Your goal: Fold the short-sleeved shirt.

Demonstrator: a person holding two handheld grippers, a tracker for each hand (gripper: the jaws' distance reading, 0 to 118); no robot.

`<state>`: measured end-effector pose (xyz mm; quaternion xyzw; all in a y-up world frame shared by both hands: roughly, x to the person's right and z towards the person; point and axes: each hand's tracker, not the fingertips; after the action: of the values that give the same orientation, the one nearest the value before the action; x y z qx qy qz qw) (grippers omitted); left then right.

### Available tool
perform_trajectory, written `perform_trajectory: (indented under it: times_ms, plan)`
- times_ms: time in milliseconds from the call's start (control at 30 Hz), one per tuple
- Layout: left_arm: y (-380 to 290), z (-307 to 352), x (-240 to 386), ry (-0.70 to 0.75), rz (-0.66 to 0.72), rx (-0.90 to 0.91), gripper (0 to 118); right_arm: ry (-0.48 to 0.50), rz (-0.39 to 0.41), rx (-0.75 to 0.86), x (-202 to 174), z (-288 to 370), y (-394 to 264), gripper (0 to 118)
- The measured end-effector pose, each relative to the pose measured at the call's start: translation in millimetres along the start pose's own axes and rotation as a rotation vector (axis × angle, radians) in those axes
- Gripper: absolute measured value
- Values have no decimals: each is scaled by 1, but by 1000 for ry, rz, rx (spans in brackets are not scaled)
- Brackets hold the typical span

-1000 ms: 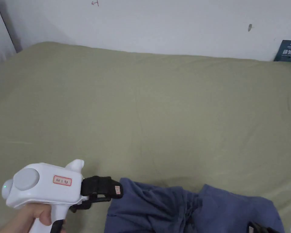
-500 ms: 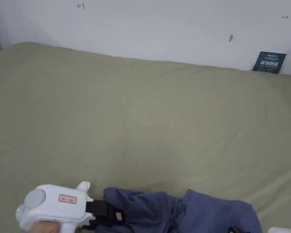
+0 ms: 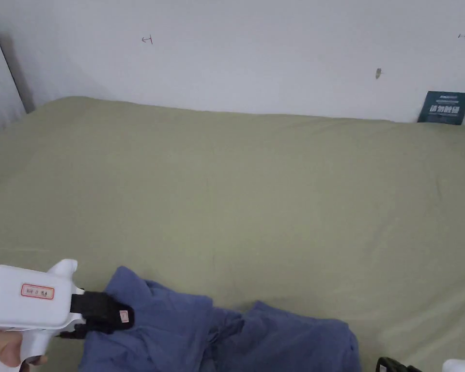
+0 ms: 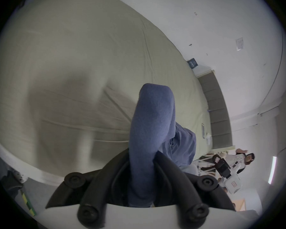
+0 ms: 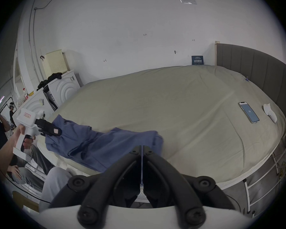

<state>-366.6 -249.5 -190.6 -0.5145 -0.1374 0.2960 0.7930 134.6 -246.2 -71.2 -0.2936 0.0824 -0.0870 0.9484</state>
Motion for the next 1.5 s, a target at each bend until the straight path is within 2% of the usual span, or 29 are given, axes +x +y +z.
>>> perform_trajectory:
  times_ms: [133,333,533,667,700,733,767,800,933,1000,1033,1100,1133,1267,1400,1500]
  plan:
    - [2,19,27,57,-17,25,9,9,-18,10,5,3,-2,4]
    - [-1,7,114,188,-225,-45,9,5,-49,19,14,8,-5,4]
    - [-16,-51,204,250,-430,-160,9,-12,-91,36,29,17,-10,4]
    - [-37,-121,249,293,-527,-226,11,-43,-120,46,38,21,-13,4]
    - [-43,-141,258,316,-547,-237,24,-46,-127,50,40,23,-14,4]
    - [-53,-160,265,329,-561,-237,59,-51,-133,55,41,24,-14,4]
    - [-57,-178,269,306,-572,-253,109,-62,-138,57,42,26,-15,4]
    - [-58,-194,268,271,-585,-294,118,-64,-142,56,44,28,-14,4]
    - [-56,-203,258,180,-455,-288,116,-84,-157,70,50,37,-15,4]
    - [-45,-171,248,84,-379,-249,104,-94,-165,67,54,36,-16,4]
    - [-42,-157,241,55,-376,-215,87,-93,-172,58,55,34,-17,4]
    - [-36,-135,216,-2,-350,-113,21,-78,-197,35,58,28,-19,4]
    - [-35,-127,211,-13,-326,-108,4,-74,-201,28,58,25,-20,4]
    - [-38,-150,165,-30,-274,-187,2,-56,-223,-14,55,15,-25,4]
    - [-63,-210,139,-230,-150,-309,2,-26,-259,-50,52,8,-28,4]
    - [-72,-240,139,-243,-136,-307,1,-7,-263,-95,50,-1,-26,4]
